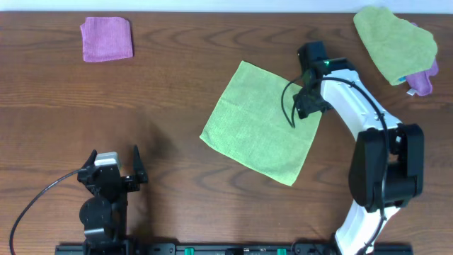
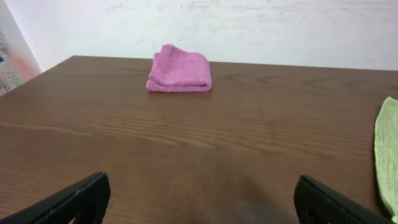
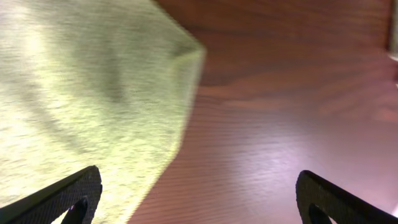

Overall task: Fold the cloth
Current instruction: 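Withdraw the right gripper back toward its base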

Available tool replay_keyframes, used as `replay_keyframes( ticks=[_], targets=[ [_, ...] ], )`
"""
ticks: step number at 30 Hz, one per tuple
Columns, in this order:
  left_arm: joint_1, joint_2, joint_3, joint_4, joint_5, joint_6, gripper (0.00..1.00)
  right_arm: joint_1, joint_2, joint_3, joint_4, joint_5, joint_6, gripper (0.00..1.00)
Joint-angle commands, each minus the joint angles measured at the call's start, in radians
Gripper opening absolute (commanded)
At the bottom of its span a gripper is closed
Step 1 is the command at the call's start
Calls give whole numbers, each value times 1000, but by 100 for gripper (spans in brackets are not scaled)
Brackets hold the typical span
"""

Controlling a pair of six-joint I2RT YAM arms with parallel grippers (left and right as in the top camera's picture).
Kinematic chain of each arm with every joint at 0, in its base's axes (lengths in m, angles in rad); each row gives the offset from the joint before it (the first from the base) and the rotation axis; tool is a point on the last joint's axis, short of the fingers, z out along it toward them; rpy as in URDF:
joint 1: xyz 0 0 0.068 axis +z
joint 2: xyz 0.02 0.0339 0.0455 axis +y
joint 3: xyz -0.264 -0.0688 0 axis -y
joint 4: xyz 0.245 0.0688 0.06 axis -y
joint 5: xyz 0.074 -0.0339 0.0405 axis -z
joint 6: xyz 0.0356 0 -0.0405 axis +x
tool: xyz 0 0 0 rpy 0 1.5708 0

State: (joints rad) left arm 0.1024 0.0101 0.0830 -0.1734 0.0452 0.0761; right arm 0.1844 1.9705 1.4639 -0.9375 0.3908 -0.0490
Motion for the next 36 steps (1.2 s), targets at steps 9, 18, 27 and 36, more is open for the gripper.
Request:
replay_keyframes(
  ticks=[9,18,27,36],
  targets=[
    [-4,-6,-32,-8,-3,6,95,4,-478,-13,-65,-340,-84,99],
    [-4,-6,-32,-8,-3,6,95,60,-794,-225,-78,-461,-48,99],
    [-4,-6,-32,-8,-3,6,95,137,-1168,-237,-297,-475,-40,99],
    [-4,-6,-32,-5,11,4,95,138,-1248,-237,-385,-483,-41,99]
  ],
)
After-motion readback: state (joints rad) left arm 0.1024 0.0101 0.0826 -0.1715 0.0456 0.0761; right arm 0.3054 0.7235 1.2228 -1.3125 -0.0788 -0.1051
